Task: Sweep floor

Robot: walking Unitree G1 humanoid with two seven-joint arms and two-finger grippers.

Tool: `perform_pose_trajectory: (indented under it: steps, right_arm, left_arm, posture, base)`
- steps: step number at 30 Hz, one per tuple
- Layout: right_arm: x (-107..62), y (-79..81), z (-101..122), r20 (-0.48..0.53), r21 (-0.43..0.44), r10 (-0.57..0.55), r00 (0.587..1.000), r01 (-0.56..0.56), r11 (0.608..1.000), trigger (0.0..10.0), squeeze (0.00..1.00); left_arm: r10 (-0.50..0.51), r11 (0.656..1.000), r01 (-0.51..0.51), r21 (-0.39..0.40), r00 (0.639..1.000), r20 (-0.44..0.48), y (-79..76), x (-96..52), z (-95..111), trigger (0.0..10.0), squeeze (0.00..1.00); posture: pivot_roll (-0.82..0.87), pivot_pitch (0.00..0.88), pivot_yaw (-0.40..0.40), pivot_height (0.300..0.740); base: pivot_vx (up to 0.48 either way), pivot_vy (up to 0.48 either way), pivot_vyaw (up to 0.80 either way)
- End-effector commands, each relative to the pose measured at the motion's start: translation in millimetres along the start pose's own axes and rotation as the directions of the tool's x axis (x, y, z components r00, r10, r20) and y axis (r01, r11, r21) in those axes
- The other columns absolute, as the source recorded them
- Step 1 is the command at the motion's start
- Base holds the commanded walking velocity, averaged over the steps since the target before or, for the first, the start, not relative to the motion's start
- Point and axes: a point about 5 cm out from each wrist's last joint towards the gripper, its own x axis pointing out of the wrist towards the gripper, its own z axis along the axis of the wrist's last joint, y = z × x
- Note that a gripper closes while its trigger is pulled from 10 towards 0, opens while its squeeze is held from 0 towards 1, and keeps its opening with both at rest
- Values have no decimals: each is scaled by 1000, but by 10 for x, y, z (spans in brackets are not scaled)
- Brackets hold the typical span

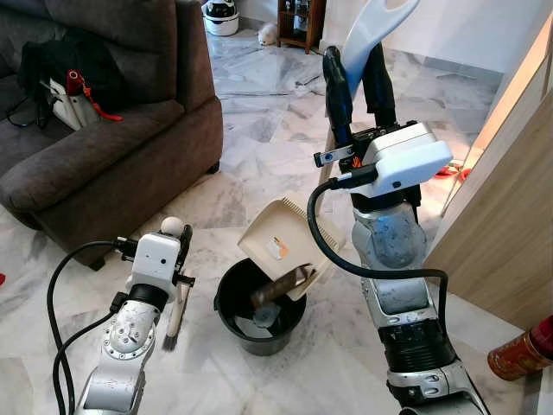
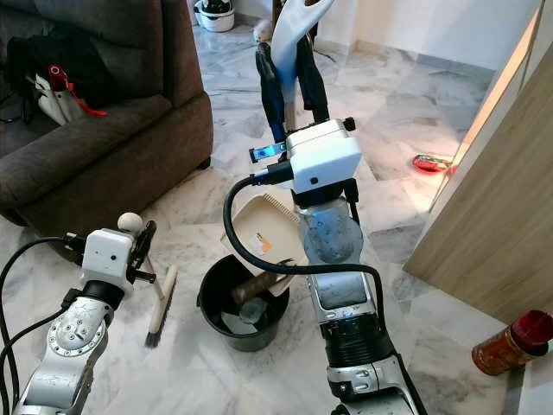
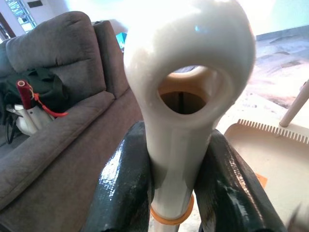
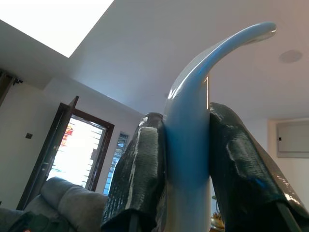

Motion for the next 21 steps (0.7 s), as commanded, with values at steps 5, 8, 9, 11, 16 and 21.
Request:
perform_pose_trajectory:
  steps: [5,8,9,11,16,21]
  right_arm:
    - [84,7,167,104,-4,2,995,-2,1000,10000,0]
    - [84,8,168,104,-5,3,995,-2,1000,10000,0]
    - [74,15,127,75,-45,18,997,-15,999,10000,0]
    - [57,-29,51,29,-44,-2,1000,4,999,10000,0]
    - [-53,-290,-173,-98,-48,-138,986,133,990,10000,0]
    - [-121,-494,-256,-148,-58,-256,955,250,966,10000,0]
  left_arm:
    - [5,1000,-6,21,999,49,52,40,92,10000,0]
    - [5,1000,-6,21,999,50,52,40,93,10000,0]
    - [5,1000,-6,18,999,52,47,42,98,10000,0]
    - [6,1000,-7,16,999,52,45,43,99,10000,0]
    - [3,1000,-3,12,999,47,32,42,88,10000,0]
    - [2,1000,-3,9,999,44,29,34,80,10000,0]
  posture:
    - [123,66,12,740]
    - [122,66,11,740]
    - [120,77,10,740]
    - [120,78,9,740]
    - [120,77,9,740]
    - [119,79,8,740]
  base:
    - [0,0,0]
    - [0,0,0]
    - [0,0,0]
    - [0,0,0]
    - [0,0,0]
    - [0,0,0]
